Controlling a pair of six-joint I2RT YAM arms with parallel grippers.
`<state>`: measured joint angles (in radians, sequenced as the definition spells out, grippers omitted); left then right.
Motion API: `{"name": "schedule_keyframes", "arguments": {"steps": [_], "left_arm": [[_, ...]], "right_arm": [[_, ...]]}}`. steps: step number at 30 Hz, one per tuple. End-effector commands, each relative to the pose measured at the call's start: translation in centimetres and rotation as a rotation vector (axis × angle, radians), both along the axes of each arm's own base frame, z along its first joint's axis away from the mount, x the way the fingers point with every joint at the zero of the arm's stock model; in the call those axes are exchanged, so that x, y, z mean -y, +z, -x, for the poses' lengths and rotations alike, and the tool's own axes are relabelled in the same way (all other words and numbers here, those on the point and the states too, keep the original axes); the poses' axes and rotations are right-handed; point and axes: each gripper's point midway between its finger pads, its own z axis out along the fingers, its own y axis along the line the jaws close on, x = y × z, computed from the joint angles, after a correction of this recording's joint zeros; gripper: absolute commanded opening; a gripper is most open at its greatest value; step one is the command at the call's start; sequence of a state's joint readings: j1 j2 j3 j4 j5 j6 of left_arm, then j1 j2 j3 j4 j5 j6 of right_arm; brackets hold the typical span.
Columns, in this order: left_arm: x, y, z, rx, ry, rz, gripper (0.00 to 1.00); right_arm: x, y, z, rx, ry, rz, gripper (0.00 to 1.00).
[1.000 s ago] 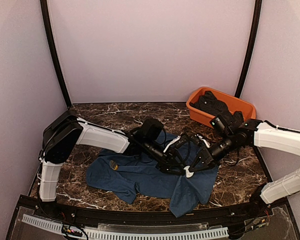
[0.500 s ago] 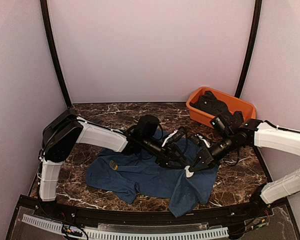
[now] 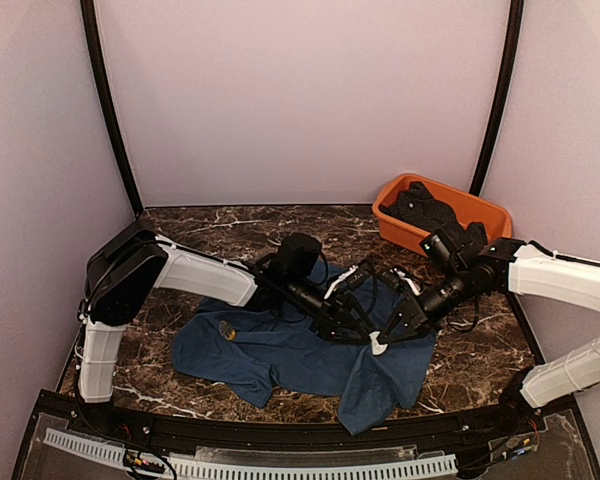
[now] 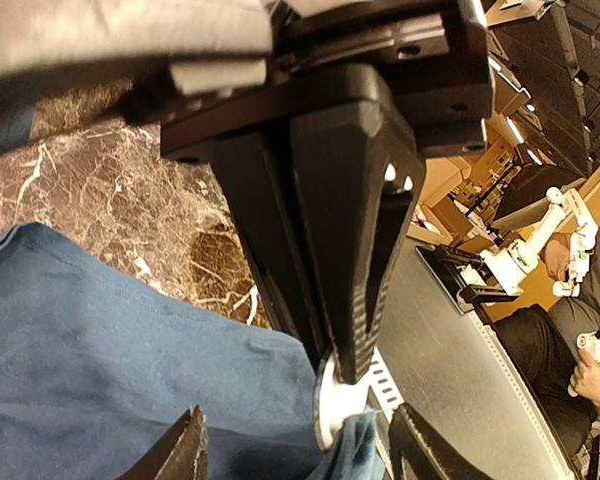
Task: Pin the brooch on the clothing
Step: Pin the brooch to the flattened clothing.
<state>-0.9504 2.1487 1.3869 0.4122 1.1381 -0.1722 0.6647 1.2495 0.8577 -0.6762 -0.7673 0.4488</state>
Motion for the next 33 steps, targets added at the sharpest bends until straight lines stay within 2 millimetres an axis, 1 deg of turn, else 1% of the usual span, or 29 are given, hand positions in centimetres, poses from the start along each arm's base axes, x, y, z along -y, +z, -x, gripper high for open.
{"name": "schedule_keyframes", "arguments": {"steps": [1, 8, 18, 33], "left_arm": [[-0.1, -0.3, 1.0, 0.004, -0.041, -0.012, 0.61], [0.1, -0.3, 1.0, 0.01, -0.039, -0.014, 0.61], [0.5, 0.1, 0.8, 0.012, -0.038, 0.0, 0.59], [0.9, 0.2, 1.1, 0.0, -0.046, 0.004, 0.58]], "right_arm": [[-0.5, 1.7, -0.4, 0.043, 0.013, -0.058, 0.0], [-0.5, 1.6, -0.4, 0.039, 0.013, -0.057, 0.0], [-0.4, 1.4, -0.4, 0.037, 0.01, -0.053, 0.0], [-0.5, 1.3, -0.4, 0.035, 0.011, -0.053, 0.0]]}}
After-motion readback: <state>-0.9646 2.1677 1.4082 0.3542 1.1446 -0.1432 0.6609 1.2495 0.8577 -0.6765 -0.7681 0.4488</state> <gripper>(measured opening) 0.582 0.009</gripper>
